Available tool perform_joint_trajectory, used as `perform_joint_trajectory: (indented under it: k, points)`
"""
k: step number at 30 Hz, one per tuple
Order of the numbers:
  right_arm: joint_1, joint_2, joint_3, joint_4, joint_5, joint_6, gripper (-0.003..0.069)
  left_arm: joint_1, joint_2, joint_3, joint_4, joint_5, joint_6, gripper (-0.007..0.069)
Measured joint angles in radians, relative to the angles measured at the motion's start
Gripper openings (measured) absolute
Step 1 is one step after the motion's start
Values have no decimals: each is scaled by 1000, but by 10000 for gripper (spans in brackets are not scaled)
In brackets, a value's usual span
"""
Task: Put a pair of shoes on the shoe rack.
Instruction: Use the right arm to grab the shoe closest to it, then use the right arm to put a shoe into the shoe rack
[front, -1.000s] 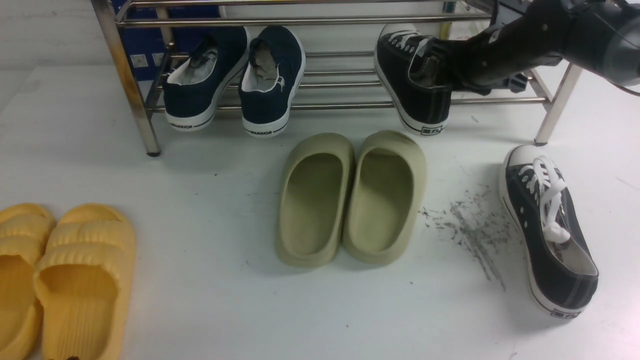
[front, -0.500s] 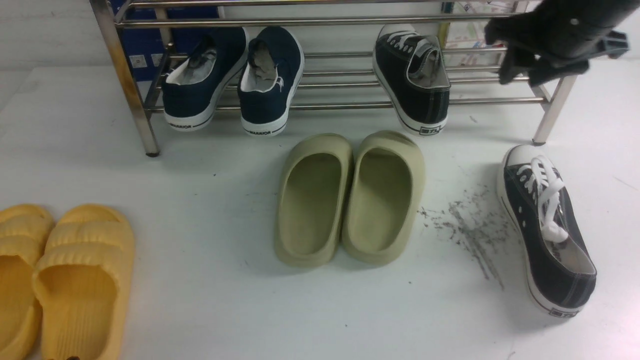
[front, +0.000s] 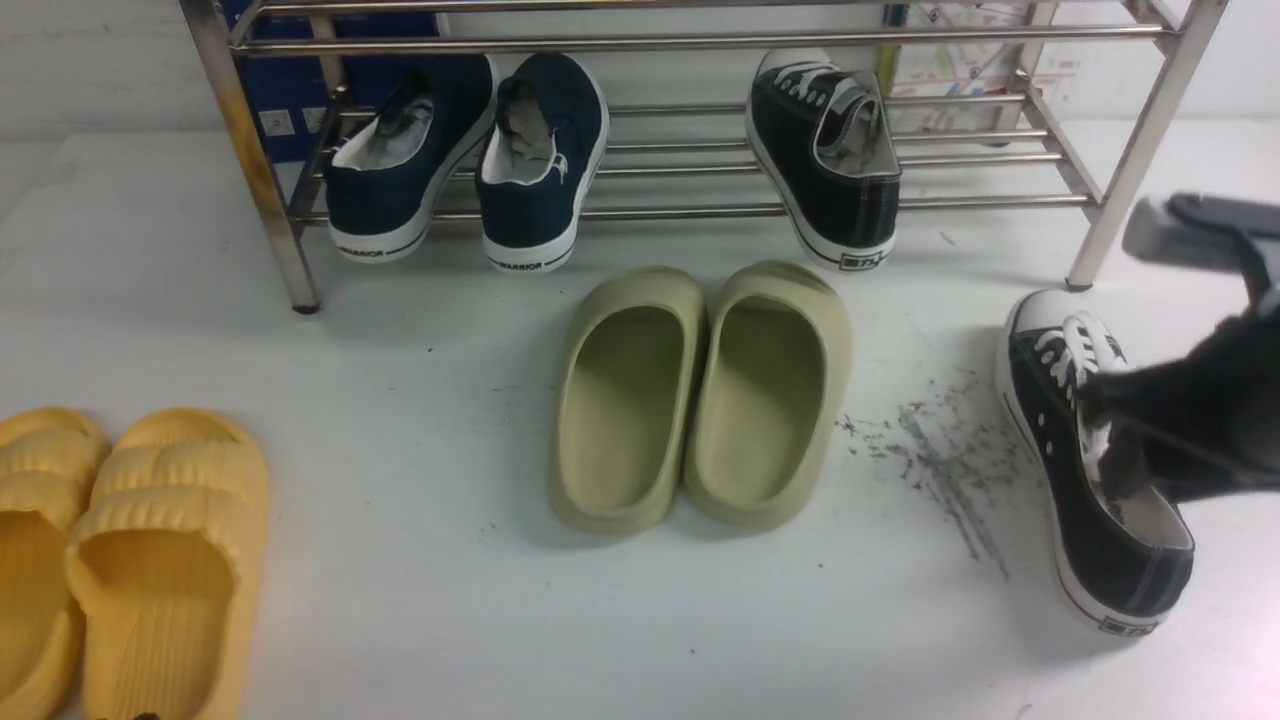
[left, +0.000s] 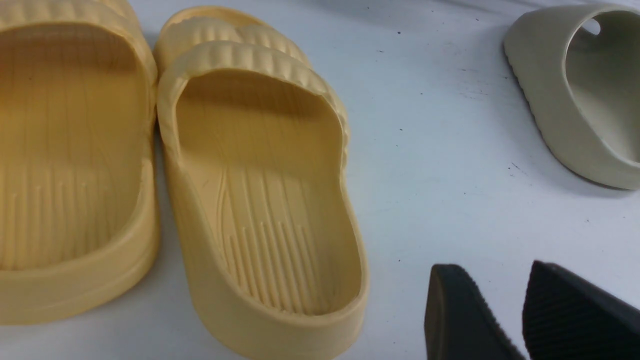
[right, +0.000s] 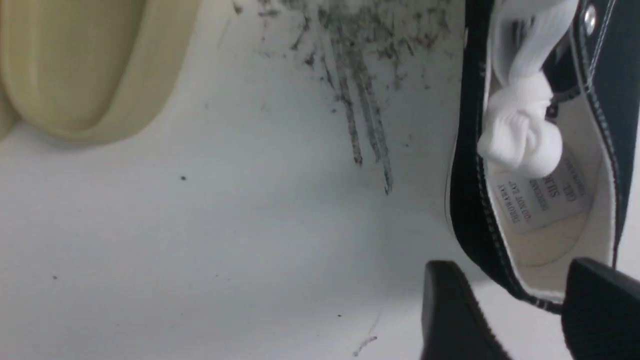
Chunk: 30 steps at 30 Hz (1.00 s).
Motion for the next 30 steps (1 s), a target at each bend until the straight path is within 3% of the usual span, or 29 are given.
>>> perform_joint_trajectory:
  k: [4,11,16,19,30]
  points:
    - [0,42,91,-1,-161,0,341,0,0,0,0,0,0,219]
    - [0,162,105,-10,-253,-46,294,0,0,0,0,0,0,219]
    - [0,179,94,-24,-232,-65,93,0,0,0,0,0,0,219]
    - [0,179,81,-20,-205,-85,25,0,0,0,0,0,0,219]
    - [0,142,-140,-41,-83,-184,20,0,0,0,0,0,0,219]
